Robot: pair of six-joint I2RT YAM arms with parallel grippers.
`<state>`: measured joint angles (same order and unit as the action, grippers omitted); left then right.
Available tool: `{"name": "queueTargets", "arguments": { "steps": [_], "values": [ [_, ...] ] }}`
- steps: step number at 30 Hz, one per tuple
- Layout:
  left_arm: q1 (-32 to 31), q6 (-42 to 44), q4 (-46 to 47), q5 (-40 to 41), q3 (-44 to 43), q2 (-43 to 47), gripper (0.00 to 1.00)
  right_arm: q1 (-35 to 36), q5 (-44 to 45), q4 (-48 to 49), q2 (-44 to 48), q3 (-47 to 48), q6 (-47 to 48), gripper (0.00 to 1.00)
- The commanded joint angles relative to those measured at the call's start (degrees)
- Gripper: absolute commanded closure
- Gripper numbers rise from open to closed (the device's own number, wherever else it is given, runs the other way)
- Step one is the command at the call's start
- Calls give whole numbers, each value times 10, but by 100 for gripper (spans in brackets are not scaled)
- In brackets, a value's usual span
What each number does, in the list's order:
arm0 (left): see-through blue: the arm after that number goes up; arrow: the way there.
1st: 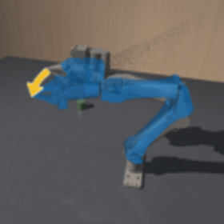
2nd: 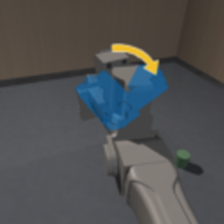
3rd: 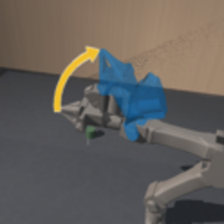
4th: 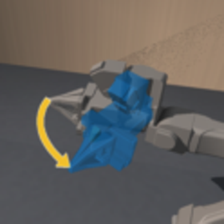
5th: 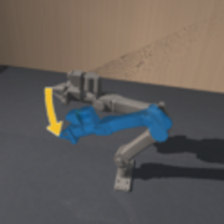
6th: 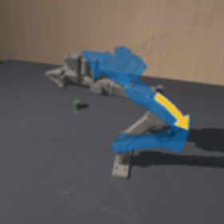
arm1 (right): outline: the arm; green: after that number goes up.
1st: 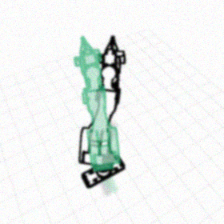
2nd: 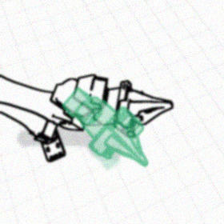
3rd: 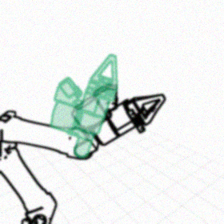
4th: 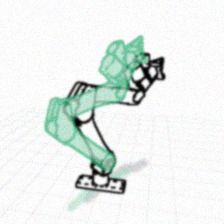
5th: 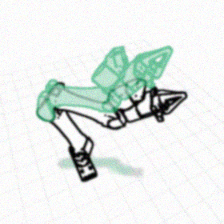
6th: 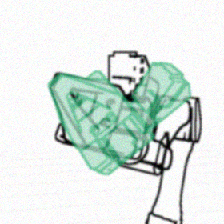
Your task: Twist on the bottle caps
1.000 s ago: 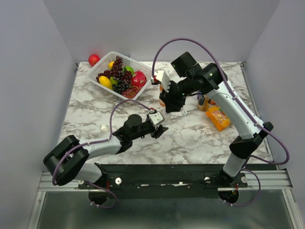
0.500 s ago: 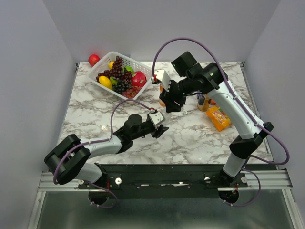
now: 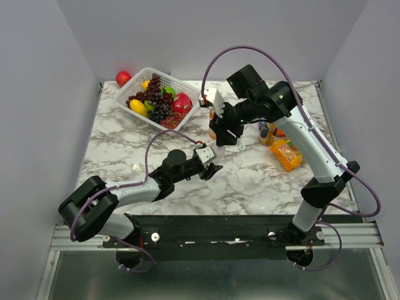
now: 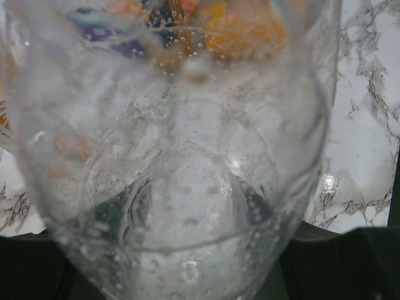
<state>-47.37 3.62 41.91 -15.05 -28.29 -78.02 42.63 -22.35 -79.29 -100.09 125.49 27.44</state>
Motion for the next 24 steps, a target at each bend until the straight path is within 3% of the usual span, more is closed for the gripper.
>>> {"name": "queueTargets", "arguments": {
  "steps": [1,8,15,24],
  "values": [
    [-4,10,19,-21,9,6,100,-4,-38,-53,9,27,4,39],
    [-1,24,5,-38,10,13,100,-4,-74,-43,51,31,108,34],
    [27,61,-68,-100,26,46,100,-4,-114,-56,154,-80,415,33],
    [48,127,-144,-150,20,54,100,19,-115,-68,180,-173,557,34]
  ]
}}
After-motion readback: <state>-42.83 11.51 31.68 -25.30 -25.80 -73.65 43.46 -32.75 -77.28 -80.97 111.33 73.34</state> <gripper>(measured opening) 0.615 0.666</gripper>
